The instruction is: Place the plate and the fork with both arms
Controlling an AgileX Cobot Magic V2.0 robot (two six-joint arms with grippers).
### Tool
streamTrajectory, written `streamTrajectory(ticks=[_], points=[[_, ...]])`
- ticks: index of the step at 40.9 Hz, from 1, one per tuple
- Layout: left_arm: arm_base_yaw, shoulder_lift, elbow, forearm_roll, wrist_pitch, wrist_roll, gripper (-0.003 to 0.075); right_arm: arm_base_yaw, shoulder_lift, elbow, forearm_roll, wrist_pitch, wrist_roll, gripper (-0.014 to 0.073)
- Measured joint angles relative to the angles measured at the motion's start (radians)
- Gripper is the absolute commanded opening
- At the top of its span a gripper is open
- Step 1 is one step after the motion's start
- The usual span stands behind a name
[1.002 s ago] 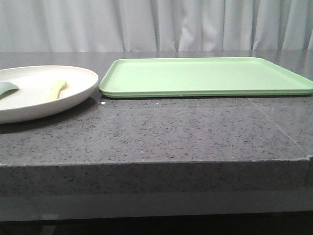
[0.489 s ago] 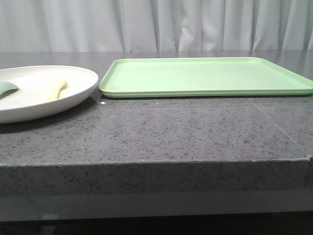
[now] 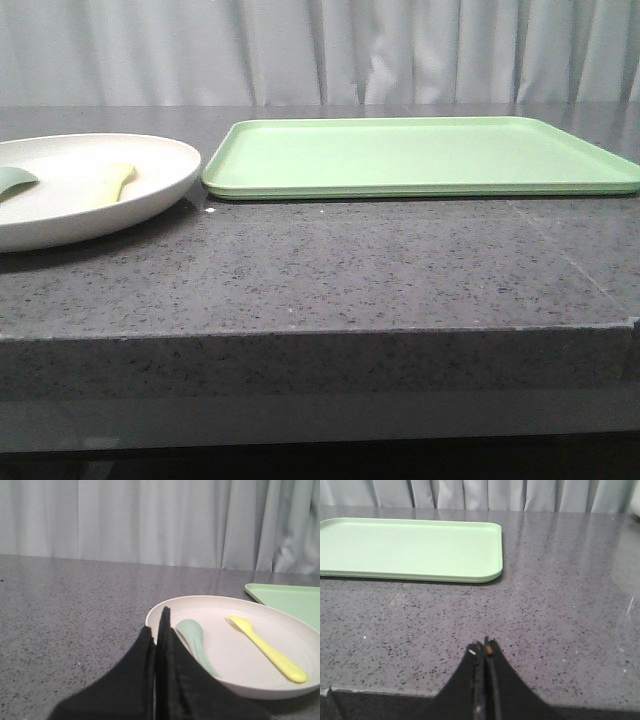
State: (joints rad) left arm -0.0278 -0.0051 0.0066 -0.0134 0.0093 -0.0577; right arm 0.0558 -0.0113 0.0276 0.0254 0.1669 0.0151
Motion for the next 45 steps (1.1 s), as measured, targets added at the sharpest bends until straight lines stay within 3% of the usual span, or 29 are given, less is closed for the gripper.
streamTrajectory(ticks=[8,16,28,38,41,45], points=[[0.0,0.0,-0.005,-0.015,-0.132,0.0,-0.0018,0.0,0.0,-0.101,0.0,0.0,0.0,-0.0112],[0.0,0.014,-0.121,-0.015,-0.139,0.0,-0.0018,0.0,0.016,-0.298,0.0,0.058,0.0,-0.0109],[0.0,0.32,-0.434,0.067,0.096,0.0,-0.0018,0.0,0.33,-0.587,0.0,0.233,0.0,-0.0108],[0.0,0.509,-0.529,0.07,0.188,0.0,-0.0018,0.0,0.474,-0.632,0.056,0.251,0.0,-0.0102],[0.0,0.527,-0.529,0.07,0.188,0.0,-0.0018,0.0,0.478,-0.632,0.063,0.251,0.0,-0.0069],[0.0,0.533,-0.529,0.07,0.189,0.0,0.0015,0.0,0.478,-0.632,0.065,0.251,0.0,0.0077]])
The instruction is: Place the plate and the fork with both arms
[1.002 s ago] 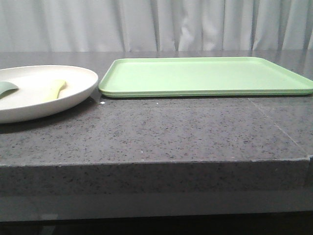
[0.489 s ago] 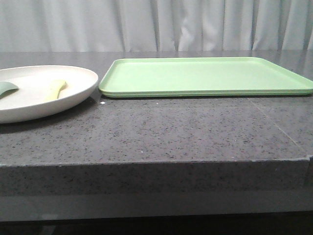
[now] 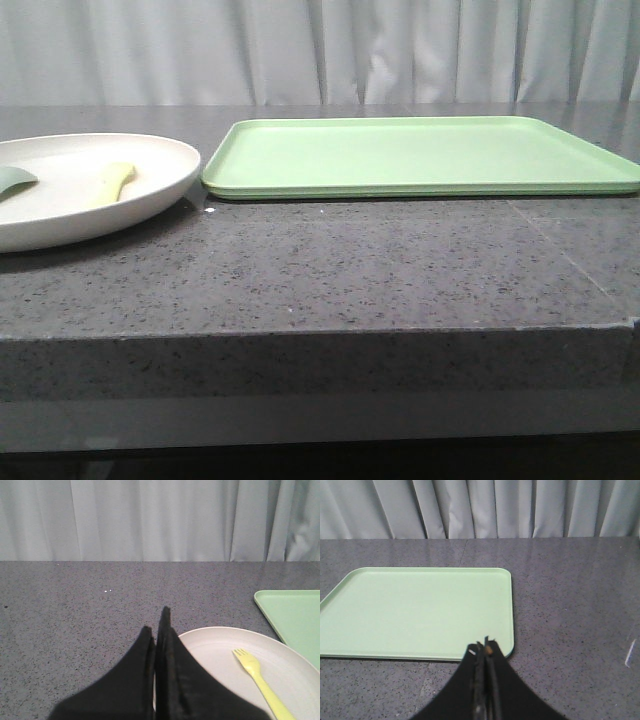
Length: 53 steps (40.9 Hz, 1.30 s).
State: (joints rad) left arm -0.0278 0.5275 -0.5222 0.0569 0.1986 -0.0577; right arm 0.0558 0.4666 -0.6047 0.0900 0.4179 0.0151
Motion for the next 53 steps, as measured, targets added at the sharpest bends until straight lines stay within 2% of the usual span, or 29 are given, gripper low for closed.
streamTrajectory(ticks=[4,8,10,12,14,37,44,53], points=[[0.0,0.0,0.0,0.0,0.0,0.0,0.0163,0.0,0.0,0.0,0.002,0.0,0.0,0.0288],[0.0,0.0,0.0,0.0,0.0,0.0,0.0438,0.0,0.0,0.0,0.003,0.001,0.0,0.0454],[0.0,0.0,0.0,0.0,0.0,0.0,0.056,0.0,0.0,0.0,0.004,0.002,0.0,0.0505],[0.0,0.0,0.0,0.0,0.0,0.0,0.0648,0.0,0.0,0.0,0.004,0.002,0.0,0.0533],[0.0,0.0,0.0,0.0,0.0,0.0,0.0692,0.0,0.0,0.0,0.004,0.002,0.0,0.0536],[0.0,0.034,-0.013,0.0,0.031,0.0,0.0691,0.0,0.0,0.0,0.004,0.002,0.0,0.0533],[0.0,0.183,-0.108,0.0,0.135,0.0,0.0666,0.0,0.0,0.0,0.004,0.003,0.0,0.0533],[0.0,0.455,-0.339,0.002,0.343,0.0,0.0624,0.0,0.0,0.0,0.004,0.013,0.0,0.0533]])
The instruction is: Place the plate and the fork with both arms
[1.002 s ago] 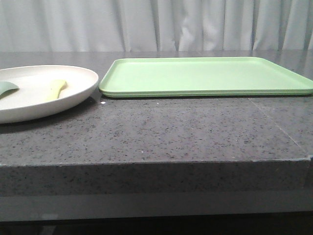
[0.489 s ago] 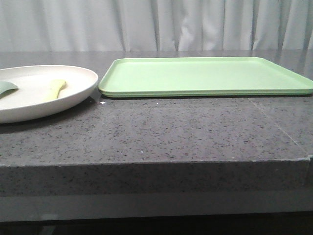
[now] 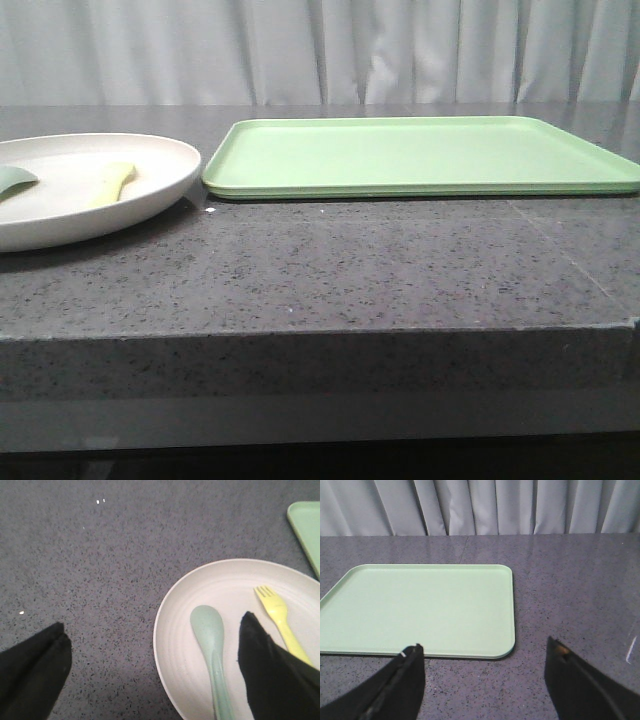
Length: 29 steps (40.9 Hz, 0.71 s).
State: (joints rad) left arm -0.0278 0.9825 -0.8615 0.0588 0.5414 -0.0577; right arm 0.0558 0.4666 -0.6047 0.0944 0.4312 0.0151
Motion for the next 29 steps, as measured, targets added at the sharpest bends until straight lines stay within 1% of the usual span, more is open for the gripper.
streamTrajectory(ticks=[7,13,20,29], points=[[0.0,0.209,-0.169,0.024,0.132,0.0,0.0622,0.0,0.0,0.0,0.0,0.01,0.0,0.0533],[0.0,0.354,-0.259,0.035,0.218,0.0,0.0622,0.0,0.0,0.0,0.0,0.02,0.0,0.0533],[0.0,0.481,-0.293,0.035,0.321,0.0,0.062,0.0,0.0,0.0,0.0,0.024,0.0,0.0533],[0.0,0.549,-0.294,0.035,0.341,0.0,0.062,0.0,0.0,0.0,0.0,0.024,0.0,0.0533]])
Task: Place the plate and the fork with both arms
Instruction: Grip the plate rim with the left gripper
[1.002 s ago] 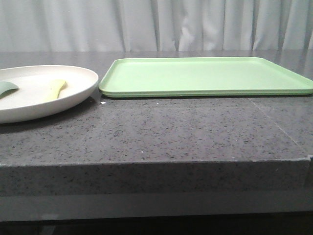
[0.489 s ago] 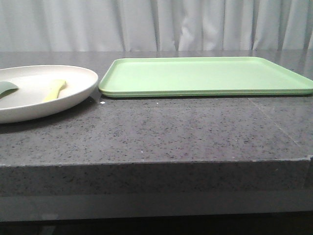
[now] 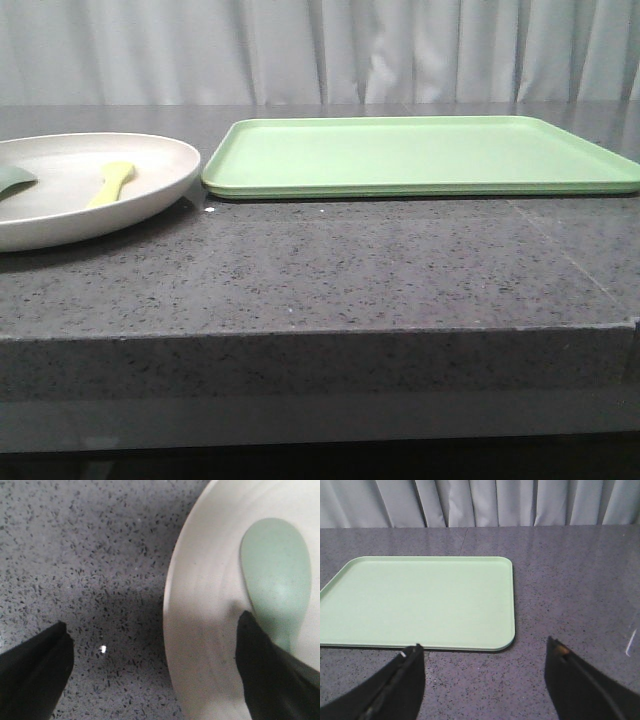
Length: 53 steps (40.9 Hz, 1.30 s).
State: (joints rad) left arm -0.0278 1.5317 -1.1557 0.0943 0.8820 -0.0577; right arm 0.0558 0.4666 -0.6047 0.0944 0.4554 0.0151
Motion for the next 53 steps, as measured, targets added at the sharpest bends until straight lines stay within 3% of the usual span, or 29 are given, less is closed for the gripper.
streamTrajectory(ticks=[7,38,53], points=[[0.0,0.006,-0.002,-0.016,0.0,0.0,0.056,0.0,0.0,0.0,0.0,0.0,0.0,0.0533],[0.0,0.027,-0.002,-0.094,-0.002,0.0,-0.001,0.0,0.0,0.0,0.0,0.0,0.0,0.0533],[0.017,0.001,-0.013,-0.123,-0.012,-0.003,-0.0018,0.0,0.0,0.0,0.0,0.0,0.0,0.0533]])
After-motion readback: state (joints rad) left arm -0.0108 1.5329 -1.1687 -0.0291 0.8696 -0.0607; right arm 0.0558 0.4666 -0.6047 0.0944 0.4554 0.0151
